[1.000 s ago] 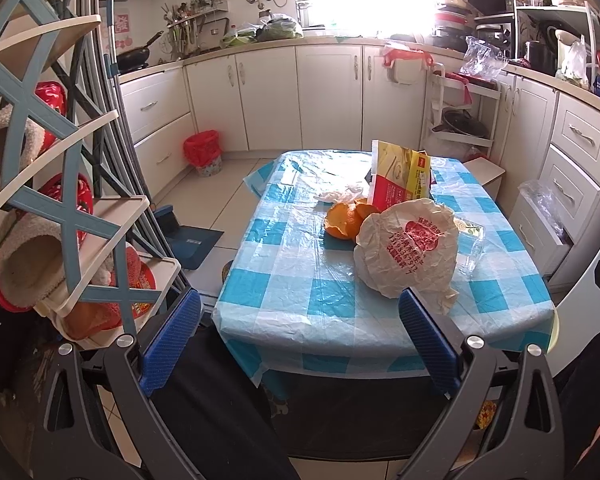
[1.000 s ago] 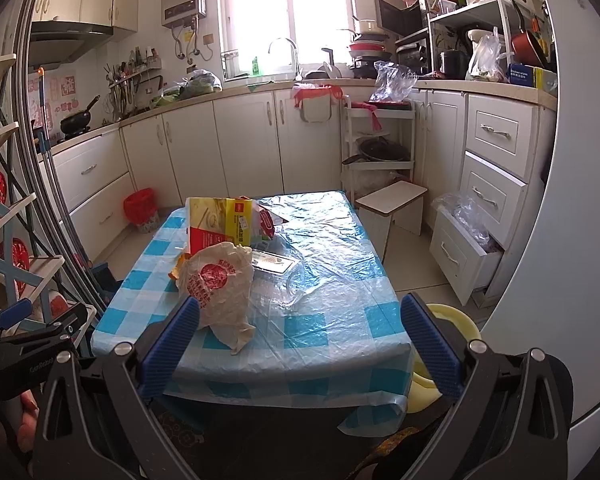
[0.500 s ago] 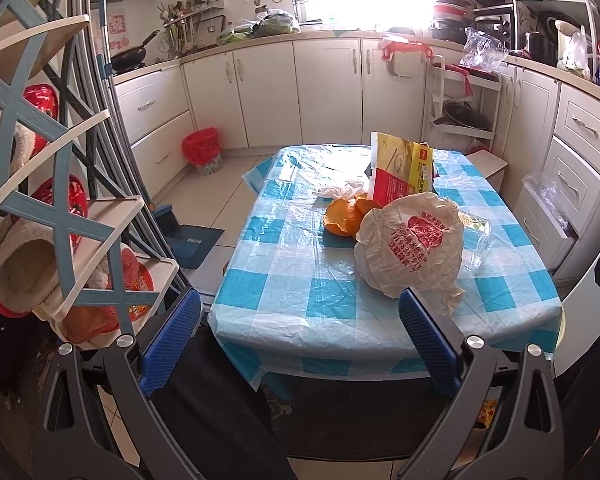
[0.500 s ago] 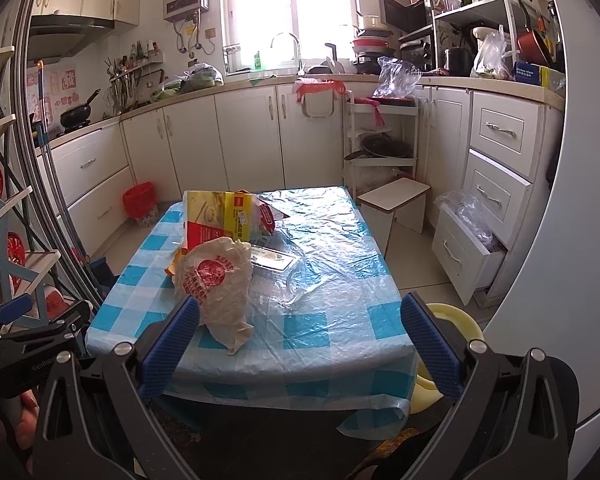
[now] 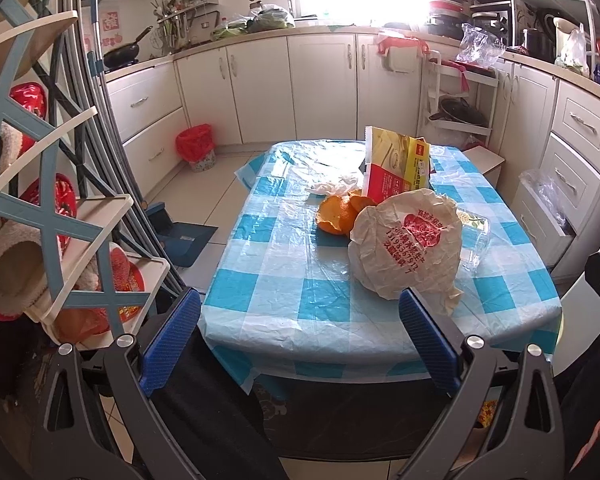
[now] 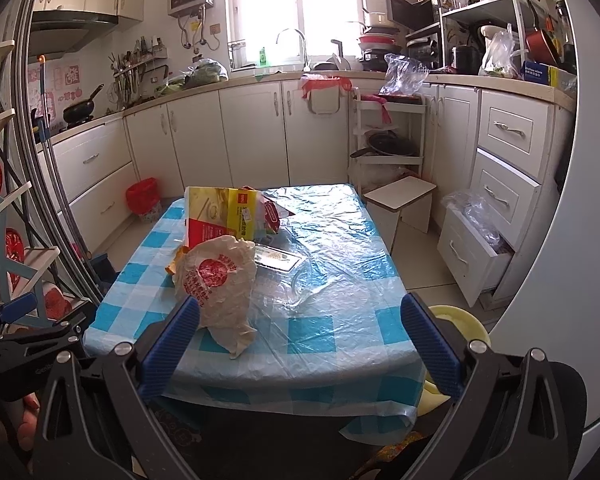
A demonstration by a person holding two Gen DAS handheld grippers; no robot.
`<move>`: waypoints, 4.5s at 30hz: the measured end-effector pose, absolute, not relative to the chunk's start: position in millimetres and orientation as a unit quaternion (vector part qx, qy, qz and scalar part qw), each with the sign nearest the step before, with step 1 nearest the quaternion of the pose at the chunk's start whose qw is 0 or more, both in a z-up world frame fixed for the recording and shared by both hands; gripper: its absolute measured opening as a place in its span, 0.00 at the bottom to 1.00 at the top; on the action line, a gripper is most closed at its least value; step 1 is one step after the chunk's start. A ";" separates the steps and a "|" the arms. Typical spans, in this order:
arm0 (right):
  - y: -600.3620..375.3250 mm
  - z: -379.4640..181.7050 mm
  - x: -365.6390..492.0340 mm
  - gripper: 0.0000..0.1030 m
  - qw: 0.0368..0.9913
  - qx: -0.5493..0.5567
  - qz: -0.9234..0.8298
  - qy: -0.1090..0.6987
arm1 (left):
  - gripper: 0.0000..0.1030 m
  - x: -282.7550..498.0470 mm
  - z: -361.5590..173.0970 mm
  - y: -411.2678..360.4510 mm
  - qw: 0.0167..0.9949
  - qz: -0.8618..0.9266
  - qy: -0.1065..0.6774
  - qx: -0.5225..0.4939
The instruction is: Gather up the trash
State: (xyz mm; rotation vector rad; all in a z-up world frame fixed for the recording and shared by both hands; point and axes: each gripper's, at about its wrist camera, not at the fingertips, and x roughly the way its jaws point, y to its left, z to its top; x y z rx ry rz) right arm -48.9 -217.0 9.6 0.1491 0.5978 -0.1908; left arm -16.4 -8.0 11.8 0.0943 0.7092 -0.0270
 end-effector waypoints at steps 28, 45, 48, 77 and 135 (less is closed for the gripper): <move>-269.7 -57.4 0.2 0.94 0.919 0.129 -0.100 0.358 | 0.92 87.3 -64.5 -90.3 0.883 -0.120 0.454 -0.004; -296.7 -67.6 -2.9 0.94 0.908 0.186 -0.104 0.360 | 0.92 81.6 -72.2 -171.5 0.901 -0.062 0.387 0.186; -299.6 -67.3 -4.2 0.94 0.908 0.193 -0.105 0.357 | 0.70 82.3 -70.3 -165.8 0.904 -0.080 0.383 0.170; -224.2 -58.3 36.8 0.92 0.918 0.154 0.052 0.361 | 0.12 82.7 -43.7 12.5 0.888 -0.184 0.400 -0.135; -250.9 -35.9 2.2 0.05 0.946 0.067 -0.055 0.313 | 0.12 36.7 1.3 13.3 0.903 -0.221 0.347 -0.125</move>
